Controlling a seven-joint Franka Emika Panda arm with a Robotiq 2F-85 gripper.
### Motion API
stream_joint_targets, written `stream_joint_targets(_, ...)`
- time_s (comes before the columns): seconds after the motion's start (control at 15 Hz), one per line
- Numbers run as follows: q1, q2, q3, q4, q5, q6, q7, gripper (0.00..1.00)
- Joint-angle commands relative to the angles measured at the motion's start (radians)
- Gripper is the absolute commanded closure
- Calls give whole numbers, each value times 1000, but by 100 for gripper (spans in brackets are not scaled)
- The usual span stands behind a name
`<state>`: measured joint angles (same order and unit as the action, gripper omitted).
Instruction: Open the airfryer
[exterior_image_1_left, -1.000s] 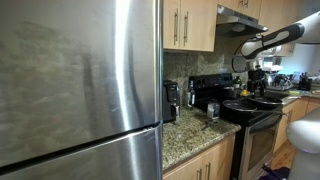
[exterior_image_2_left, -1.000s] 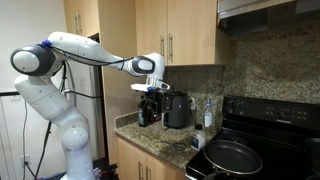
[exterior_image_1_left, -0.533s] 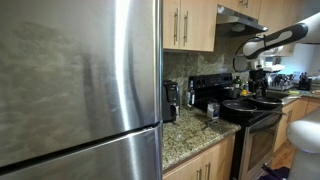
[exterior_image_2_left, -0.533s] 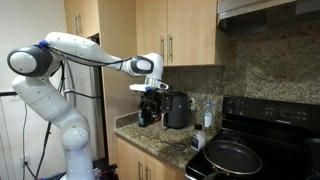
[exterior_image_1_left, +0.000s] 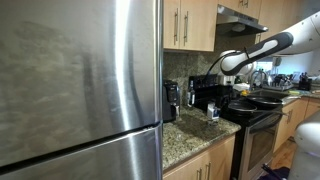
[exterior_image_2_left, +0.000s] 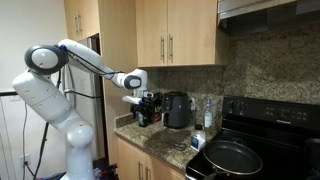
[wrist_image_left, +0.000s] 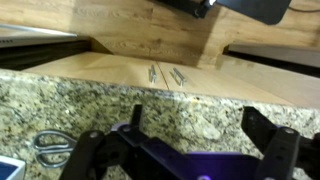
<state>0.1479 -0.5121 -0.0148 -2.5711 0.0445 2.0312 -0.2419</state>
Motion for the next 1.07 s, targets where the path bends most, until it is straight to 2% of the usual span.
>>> stream_joint_targets(0.0, 5, 1, 26, -2, 19, 54, 19, 0)
stream_joint_targets(0.27, 10, -2, 30, -3, 26, 100, 30, 0)
stream_joint_targets(0.4, 37, 44, 49, -22, 72, 322, 52, 0)
stream_joint_targets(0.53, 78, 122, 71, 23, 140, 478, 75, 0)
stream_joint_targets(0.73, 72, 309, 153, 107, 92, 673, 187, 0)
stream_joint_targets(0.8, 50, 360, 181, 140, 52, 684, 247, 0)
stream_joint_targets(0.87, 78, 226, 148, 54, 90, 640, 189, 0)
stream_joint_targets(1.0, 78, 282, 162, 78, 84, 655, 210, 0)
